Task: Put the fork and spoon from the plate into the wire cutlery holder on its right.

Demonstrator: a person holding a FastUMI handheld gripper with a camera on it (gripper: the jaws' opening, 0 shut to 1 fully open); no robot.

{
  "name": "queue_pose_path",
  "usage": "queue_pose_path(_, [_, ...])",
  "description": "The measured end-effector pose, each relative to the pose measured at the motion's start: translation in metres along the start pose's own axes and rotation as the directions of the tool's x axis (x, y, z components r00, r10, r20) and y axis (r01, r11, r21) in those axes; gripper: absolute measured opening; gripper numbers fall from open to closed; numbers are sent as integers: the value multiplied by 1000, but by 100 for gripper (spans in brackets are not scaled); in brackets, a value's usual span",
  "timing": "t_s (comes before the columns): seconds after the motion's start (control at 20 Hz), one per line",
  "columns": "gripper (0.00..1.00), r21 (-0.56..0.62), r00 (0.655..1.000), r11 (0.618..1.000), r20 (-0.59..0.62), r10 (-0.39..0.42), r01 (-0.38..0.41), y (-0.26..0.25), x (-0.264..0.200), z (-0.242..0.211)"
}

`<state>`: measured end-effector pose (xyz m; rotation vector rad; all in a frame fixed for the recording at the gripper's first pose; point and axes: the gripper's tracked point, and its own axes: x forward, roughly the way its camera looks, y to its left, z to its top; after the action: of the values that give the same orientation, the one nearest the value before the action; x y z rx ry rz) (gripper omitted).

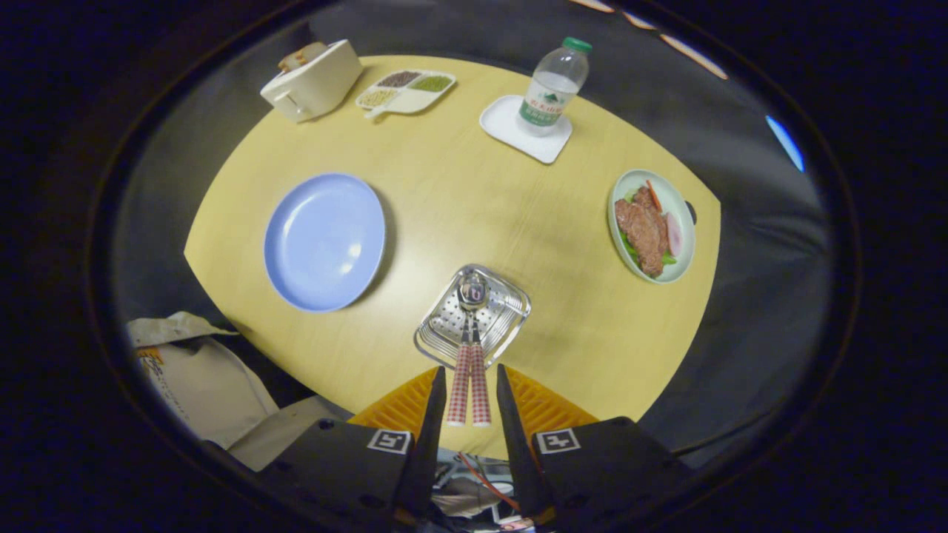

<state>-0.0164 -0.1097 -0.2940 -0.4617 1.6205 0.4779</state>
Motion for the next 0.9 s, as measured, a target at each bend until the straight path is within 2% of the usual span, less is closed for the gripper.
queue_pose_path(0.1, [84, 66, 990, 997, 141, 19, -28, 13, -15, 13])
queue_pose_path(0.2, [100, 123, 965, 992, 262, -1, -33, 21, -29, 19])
queue_pose_path(0.35, [100, 181, 901, 982, 432, -39, -44, 33, -59, 28])
queue_pose_path(0.5, [100, 231, 798, 972, 593, -105, -44, 35, -92, 39])
queue_pose_path(0.6, [100, 262, 749, 964, 647, -143, -43, 36, -108, 34])
queue_pose_path(0.7, [99, 298, 679, 954, 706, -201, -28, 36, -126, 34])
queue_pose_path(0.75, [99, 318, 627, 948, 743, -235, -22, 34, -137, 37])
queue_pose_path(0.8, [99, 325, 594, 945, 766, -246, -28, 35, -145, 38])
queue_pose_path(0.9, [99, 367, 485, 930, 819, -306, -34, 35, -165, 40])
